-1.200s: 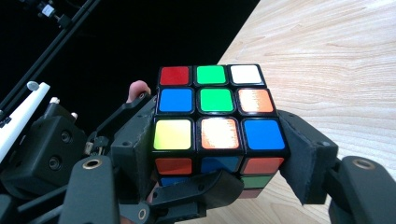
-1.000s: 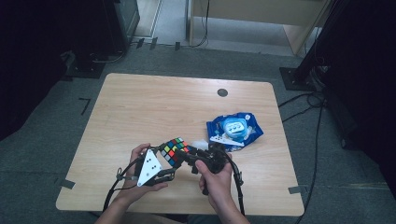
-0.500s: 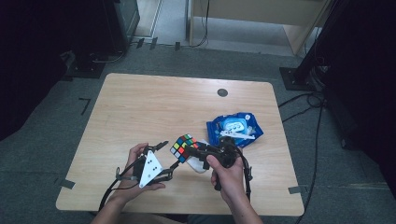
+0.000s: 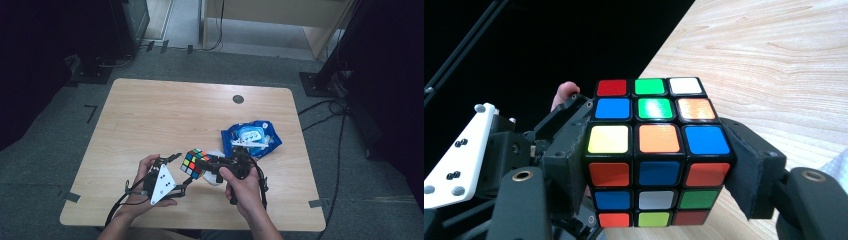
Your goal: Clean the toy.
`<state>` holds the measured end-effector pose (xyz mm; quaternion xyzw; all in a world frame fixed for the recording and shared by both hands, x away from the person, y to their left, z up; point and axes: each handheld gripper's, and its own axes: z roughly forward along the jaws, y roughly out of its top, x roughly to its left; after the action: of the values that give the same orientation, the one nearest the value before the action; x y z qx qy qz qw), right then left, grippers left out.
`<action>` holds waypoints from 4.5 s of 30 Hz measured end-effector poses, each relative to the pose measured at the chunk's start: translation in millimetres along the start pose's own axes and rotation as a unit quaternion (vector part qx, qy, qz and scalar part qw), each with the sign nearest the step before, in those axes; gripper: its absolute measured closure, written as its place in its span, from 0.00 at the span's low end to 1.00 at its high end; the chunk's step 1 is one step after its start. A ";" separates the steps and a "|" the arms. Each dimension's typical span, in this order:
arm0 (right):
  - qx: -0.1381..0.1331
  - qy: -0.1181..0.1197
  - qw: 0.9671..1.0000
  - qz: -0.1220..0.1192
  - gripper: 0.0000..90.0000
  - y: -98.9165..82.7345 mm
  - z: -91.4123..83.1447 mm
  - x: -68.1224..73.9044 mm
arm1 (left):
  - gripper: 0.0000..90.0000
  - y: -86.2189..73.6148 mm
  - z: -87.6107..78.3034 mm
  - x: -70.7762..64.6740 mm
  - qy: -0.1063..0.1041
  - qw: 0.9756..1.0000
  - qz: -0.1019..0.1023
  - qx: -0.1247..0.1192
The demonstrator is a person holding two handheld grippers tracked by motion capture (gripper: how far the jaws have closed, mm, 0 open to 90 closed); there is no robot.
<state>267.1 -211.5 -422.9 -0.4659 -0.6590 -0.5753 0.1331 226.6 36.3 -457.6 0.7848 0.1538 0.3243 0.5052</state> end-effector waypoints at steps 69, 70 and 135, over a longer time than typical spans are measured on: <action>0.090 -0.256 0.928 -0.257 0.56 -37.7 47.7 -72.4 | 0.37 -0.3 -8.5 16.0 -0.013 0.999 -0.033 -0.006; 0.097 -0.256 0.927 -0.255 0.59 -38.1 47.9 -74.3 | 0.37 -0.3 -8.7 16.3 -0.013 0.999 -0.034 -0.006; -0.117 -0.105 0.964 -0.215 0.98 -29.7 16.8 5.6 | 0.37 11.3 -10.3 8.1 -0.035 0.996 -0.065 -0.040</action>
<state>247.4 -191.3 -442.8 -0.3831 -0.6822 -0.6113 -0.1192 224.8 43.1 -441.8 0.7630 0.1740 0.2690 0.5614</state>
